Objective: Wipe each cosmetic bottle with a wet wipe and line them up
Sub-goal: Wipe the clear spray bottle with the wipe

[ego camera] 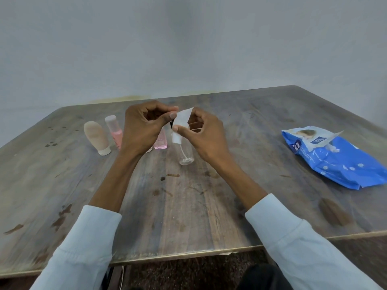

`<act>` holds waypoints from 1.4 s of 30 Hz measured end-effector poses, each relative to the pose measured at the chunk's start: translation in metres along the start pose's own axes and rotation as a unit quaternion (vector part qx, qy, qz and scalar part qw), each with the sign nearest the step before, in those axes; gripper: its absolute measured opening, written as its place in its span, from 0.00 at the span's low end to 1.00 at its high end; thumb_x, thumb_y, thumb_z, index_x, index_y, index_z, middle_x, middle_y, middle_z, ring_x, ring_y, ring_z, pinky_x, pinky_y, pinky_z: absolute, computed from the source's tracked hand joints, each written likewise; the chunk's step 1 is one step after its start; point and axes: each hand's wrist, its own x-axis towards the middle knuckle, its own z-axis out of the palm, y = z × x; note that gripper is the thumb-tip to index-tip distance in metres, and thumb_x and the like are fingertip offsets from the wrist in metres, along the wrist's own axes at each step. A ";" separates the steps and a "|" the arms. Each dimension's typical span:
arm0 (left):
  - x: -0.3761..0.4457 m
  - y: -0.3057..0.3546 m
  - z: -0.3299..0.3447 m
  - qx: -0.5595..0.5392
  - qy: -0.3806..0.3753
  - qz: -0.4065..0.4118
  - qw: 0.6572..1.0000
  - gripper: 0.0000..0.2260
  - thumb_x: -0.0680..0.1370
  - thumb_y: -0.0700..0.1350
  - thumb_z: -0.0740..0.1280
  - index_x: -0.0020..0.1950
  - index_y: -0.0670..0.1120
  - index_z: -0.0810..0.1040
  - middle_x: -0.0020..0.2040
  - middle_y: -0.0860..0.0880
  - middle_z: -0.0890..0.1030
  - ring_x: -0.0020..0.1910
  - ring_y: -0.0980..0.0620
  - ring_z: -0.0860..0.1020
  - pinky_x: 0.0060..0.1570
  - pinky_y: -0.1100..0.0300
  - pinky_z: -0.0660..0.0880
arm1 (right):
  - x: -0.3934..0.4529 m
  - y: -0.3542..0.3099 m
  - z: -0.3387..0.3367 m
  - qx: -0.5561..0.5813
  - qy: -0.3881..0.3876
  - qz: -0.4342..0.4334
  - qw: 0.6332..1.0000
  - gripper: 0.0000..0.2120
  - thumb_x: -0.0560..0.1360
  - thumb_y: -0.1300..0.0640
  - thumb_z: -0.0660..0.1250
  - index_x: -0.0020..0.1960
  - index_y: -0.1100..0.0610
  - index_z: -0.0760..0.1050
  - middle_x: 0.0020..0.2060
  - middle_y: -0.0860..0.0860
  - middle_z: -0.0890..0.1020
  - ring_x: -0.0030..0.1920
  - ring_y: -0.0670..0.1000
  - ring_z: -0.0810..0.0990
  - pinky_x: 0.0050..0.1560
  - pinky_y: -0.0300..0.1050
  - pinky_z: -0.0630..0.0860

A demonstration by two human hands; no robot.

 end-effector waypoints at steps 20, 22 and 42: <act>0.000 0.001 0.003 -0.006 -0.011 0.014 1.000 0.06 0.78 0.41 0.78 0.53 0.42 0.88 0.51 0.50 0.89 0.51 0.56 0.88 0.52 0.66 0.80 | 0.008 0.006 -0.005 0.043 0.001 0.010 0.999 0.12 0.75 0.50 0.81 0.53 0.54 0.86 0.43 0.49 0.88 0.45 0.51 0.87 0.48 0.48 0.84; 0.000 0.001 0.002 -0.005 -0.006 0.010 1.000 0.05 0.78 0.41 0.78 0.53 0.43 0.88 0.51 0.51 0.89 0.51 0.56 0.88 0.52 0.65 0.81 | 0.010 0.009 -0.009 0.055 0.001 0.026 0.998 0.09 0.77 0.52 0.79 0.53 0.57 0.86 0.43 0.51 0.89 0.45 0.52 0.88 0.51 0.54 0.86; -0.001 0.000 0.002 0.007 0.010 -0.007 1.000 0.05 0.79 0.41 0.77 0.53 0.42 0.88 0.50 0.53 0.88 0.49 0.59 0.87 0.51 0.67 0.80 | 0.010 0.007 -0.011 0.011 0.007 0.005 1.000 0.14 0.73 0.50 0.82 0.50 0.59 0.84 0.42 0.53 0.88 0.43 0.52 0.86 0.43 0.45 0.82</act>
